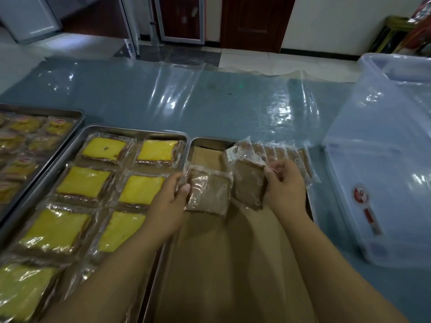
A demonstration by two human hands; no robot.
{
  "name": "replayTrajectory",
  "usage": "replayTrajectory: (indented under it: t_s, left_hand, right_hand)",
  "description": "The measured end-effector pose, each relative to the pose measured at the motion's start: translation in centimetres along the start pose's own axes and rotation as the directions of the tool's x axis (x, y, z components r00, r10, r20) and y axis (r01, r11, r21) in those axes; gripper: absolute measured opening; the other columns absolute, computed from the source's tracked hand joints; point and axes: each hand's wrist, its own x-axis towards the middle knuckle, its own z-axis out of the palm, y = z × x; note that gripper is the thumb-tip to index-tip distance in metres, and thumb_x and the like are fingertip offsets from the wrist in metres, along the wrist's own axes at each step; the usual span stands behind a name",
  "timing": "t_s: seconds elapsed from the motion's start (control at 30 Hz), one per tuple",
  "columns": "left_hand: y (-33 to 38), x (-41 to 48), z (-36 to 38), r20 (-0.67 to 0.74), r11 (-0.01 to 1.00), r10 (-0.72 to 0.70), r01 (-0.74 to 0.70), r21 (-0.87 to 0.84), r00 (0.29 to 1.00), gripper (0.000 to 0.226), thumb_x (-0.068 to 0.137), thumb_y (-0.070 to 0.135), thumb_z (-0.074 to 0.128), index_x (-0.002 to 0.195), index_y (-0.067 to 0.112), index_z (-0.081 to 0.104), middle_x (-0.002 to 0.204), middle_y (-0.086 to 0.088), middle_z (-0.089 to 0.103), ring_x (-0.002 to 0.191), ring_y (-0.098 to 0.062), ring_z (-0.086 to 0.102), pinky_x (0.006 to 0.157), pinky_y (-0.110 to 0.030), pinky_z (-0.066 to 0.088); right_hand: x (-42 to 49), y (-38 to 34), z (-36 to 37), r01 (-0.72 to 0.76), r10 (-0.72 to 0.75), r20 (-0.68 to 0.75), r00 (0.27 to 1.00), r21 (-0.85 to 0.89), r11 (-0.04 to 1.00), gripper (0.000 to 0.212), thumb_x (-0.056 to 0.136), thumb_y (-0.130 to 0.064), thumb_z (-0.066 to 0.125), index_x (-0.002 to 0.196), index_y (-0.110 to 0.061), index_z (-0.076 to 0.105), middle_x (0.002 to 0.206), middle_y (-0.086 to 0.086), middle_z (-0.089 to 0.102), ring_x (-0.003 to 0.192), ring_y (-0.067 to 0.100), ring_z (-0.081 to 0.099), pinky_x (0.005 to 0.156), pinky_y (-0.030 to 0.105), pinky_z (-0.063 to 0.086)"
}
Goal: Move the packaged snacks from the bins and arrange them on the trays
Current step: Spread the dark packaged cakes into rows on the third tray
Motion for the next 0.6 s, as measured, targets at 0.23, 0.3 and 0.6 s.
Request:
replayTrajectory:
  t_s: [0.23, 0.3, 0.6]
  left_hand:
    - [-2.1, -5.5, -0.7, 0.139, 0.978, -0.183, 0.165, 0.130, 0.973, 0.039, 0.096, 0.019, 0.046, 0.133, 0.028, 0.038, 0.124, 0.006, 0.049, 0.112, -0.015, 0.050, 0.091, -0.031, 0.040]
    - [-2.5, -7.0, -0.3, 0.115, 0.968, -0.225, 0.209, 0.137, 0.968, 0.041, 0.094, 0.014, 0.048, 0.132, 0.026, 0.037, 0.122, 0.002, 0.051, 0.110, -0.022, 0.053, 0.094, -0.039, 0.044]
    - [-2.2, -11.7, 0.1, 0.192, 0.848, -0.180, 0.053, 0.527, 0.965, 0.052, 0.088, 0.021, 0.058, 0.134, 0.019, 0.035, 0.125, -0.005, 0.052, 0.091, -0.010, 0.046, 0.074, -0.026, 0.037]
  right_hand:
    - [-4.6, 0.4, -3.9, -0.018, 0.014, 0.051, 0.999, 0.082, 0.996, 0.017, 0.095, -0.019, 0.053, 0.090, -0.035, 0.056, 0.094, -0.008, 0.062, 0.086, 0.009, 0.059, 0.070, 0.025, 0.047]
    - [-4.9, 0.6, -5.2, 0.025, -0.016, 0.187, 0.982, -0.050, 0.998, 0.023, 0.095, -0.014, 0.050, 0.088, -0.035, 0.054, 0.092, -0.011, 0.059, 0.082, 0.008, 0.056, 0.068, 0.025, 0.044]
    - [-7.7, 0.8, -5.5, 0.274, 0.254, 0.681, 0.687, -0.567, 0.777, 0.038, 0.089, -0.008, 0.053, 0.124, -0.023, 0.055, 0.117, -0.002, 0.059, 0.098, 0.014, 0.056, 0.077, 0.024, 0.046]
